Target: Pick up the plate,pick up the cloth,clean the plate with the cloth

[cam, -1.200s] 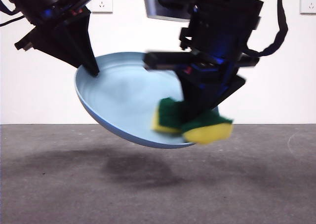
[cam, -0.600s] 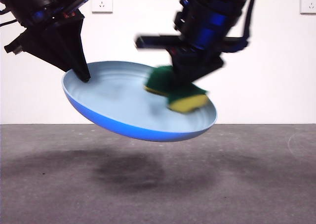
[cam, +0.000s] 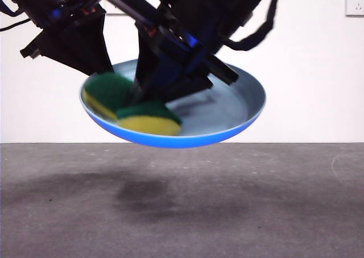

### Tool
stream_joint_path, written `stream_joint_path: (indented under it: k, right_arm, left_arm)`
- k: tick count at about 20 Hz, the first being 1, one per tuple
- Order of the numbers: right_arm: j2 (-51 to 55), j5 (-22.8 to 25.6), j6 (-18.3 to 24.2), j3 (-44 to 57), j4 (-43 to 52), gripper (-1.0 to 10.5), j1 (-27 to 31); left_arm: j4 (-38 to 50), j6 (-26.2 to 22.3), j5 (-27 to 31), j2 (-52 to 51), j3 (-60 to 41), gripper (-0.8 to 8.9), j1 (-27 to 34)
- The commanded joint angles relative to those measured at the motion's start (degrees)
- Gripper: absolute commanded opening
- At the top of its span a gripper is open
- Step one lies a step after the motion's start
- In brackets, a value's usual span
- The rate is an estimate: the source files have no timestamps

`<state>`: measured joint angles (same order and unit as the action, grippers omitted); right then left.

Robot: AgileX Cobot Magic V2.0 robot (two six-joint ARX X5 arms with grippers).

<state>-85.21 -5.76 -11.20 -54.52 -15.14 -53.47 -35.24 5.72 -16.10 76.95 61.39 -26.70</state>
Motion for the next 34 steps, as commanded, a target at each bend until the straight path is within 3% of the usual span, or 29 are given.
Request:
stream_joint_path:
  k: [1,4,7,16,23,32,33,34]
  right_arm:
    - [-1.14,6.45,-0.55,0.63,-6.49,-0.1,0.04]
    - [0.13,15.10,-0.59,0.63,-10.54,-0.1,0.04]
    - [2.91,15.39,-0.57,0.63,-10.71,-0.1,0.04]
    - [12.87,17.09,-0.76,0.63,-11.56,-0.1,0.07]
    - [22.86,25.79,-0.76,0.63,-14.23,-0.1,0.20]
    - [25.51,25.83,-0.79,0.63,-14.75,-0.1,0.66]
    - [25.51,25.83,-0.79,0.63,-14.80,-0.1,1.05]
    - [25.51,25.83,-0.79,0.63,-14.95,-0.1,1.44]
  left_arm:
    - [0.92,0.04,5.53,-0.15,-0.15,-0.08,-0.20]
    - [0.90,-3.41,15.56,-0.13,-0.15,-0.08,-0.15]
    - [1.29,-5.44,20.74,0.42,-0.15,-0.08,0.22]
    - [4.52,-5.84,21.11,6.71,-0.15,-0.08,5.53]
    - [8.31,-6.01,20.41,16.28,-0.15,-0.08,10.03]
    - [9.53,-5.97,20.35,22.21,-0.15,0.07,10.73]
    - [9.53,-5.97,20.35,22.21,-0.15,0.68,10.73]
    - [9.38,-5.97,20.33,22.21,-0.15,1.95,10.73]
